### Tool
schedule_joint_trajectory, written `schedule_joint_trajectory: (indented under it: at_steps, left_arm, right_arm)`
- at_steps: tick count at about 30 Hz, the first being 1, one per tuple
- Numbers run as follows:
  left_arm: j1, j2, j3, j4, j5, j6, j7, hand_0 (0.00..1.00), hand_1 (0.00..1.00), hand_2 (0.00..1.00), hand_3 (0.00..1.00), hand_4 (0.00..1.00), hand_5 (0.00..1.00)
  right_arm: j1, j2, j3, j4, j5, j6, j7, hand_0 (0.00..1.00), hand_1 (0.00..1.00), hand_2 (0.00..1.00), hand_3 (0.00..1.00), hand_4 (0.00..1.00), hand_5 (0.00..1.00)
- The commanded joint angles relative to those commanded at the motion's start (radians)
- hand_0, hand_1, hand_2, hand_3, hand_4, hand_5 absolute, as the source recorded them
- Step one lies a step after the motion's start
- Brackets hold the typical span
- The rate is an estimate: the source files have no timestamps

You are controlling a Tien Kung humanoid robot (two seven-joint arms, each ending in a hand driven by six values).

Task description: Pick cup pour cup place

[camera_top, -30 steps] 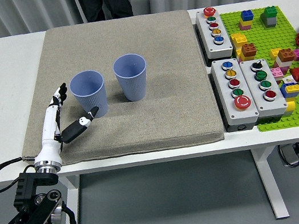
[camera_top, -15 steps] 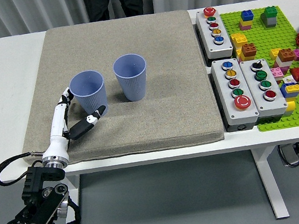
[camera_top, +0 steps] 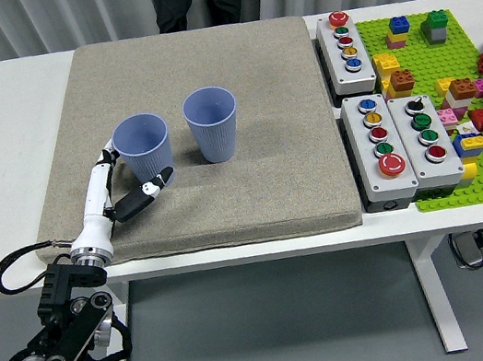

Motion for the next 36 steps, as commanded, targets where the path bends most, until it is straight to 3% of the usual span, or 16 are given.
schedule_joint_trajectory:
  at_steps: [13,36]
  left_arm:
    - [-0.028,-0.002,-0.002,0.015,0.041,-0.013,0.01,0.993,0.987,0.998,0.998,0.957,0.385]
    - [-0.089,-0.009,0.021,0.063,0.031,-0.011,0.014,0.975,0.968,0.998,0.998,0.952,0.394]
  right_arm:
    - [-0.002,-0.001,0.005,0.0,-0.006,0.004,0.0,0.673,0.613,0.561,0.557,0.002,0.23]
    - [0.008,-0.002,0.009,0.0,-0.006,0.005,-0.001,0.674,0.613,0.56,0.557,0.002,0.231]
